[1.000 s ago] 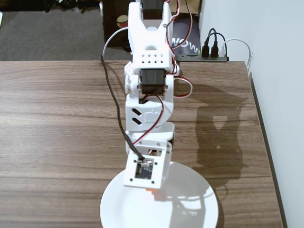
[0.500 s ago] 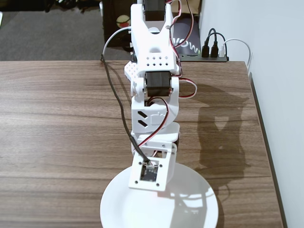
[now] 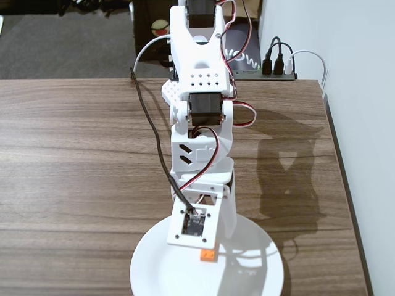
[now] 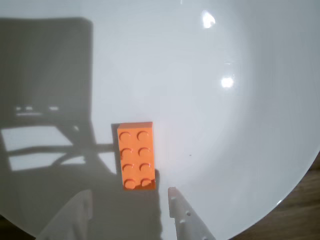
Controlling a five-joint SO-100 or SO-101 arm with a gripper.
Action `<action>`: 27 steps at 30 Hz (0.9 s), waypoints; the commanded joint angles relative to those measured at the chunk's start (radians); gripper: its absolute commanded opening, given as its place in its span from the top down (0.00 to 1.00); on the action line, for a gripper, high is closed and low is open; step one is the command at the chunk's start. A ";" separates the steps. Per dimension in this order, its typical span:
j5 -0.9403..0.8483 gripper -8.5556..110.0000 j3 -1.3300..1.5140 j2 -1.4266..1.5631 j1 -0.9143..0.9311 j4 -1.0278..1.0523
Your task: Grasp a lego block and put it on the plate.
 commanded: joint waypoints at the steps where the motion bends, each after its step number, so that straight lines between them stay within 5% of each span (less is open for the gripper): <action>1: 0.009 0.76 -0.040 0.060 -0.011 0.015; 10: 0.114 0.76 0.014 0.213 -0.052 0.123; 14: 0.189 0.85 0.091 0.310 -0.080 0.140; 27: 0.580 0.92 0.448 0.695 -0.140 0.094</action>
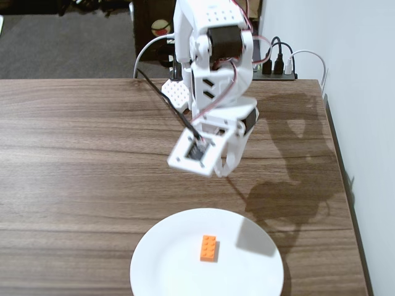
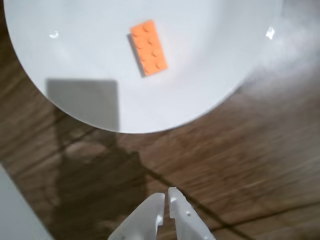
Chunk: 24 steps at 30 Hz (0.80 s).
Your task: Grasp a lego block and put it on the plate.
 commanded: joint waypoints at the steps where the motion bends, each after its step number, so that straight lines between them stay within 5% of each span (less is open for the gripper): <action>1: 0.107 0.92 0.069 0.132 -0.006 -0.041; 24: 0.693 0.92 0.747 0.785 0.091 -0.239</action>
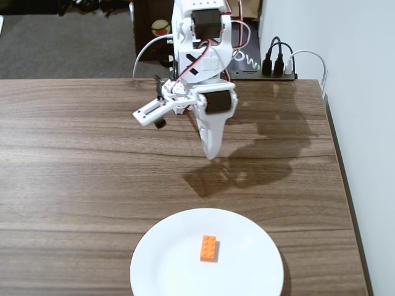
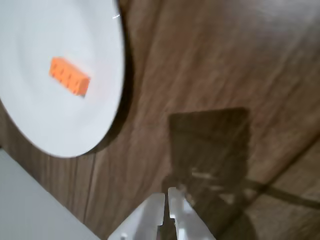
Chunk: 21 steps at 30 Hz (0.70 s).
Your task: Grasp a lego block and put it on the plate.
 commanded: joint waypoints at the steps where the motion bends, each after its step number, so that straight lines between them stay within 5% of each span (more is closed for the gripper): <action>1: 0.034 0.92 0.044 0.104 0.025 -0.002; 21: 0.137 0.92 0.213 0.525 0.114 0.268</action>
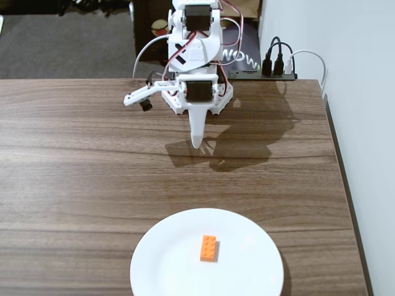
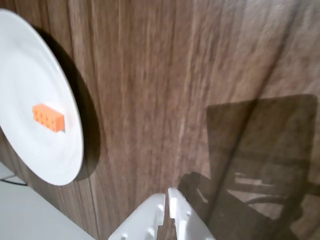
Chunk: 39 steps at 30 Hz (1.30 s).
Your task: Grasp a lego block and put it on the plate.
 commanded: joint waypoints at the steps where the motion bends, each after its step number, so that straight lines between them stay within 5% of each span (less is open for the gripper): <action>1: 0.009 0.92 -0.002 0.041 0.005 0.026; 39: 0.002 0.92 0.018 0.155 -0.003 0.087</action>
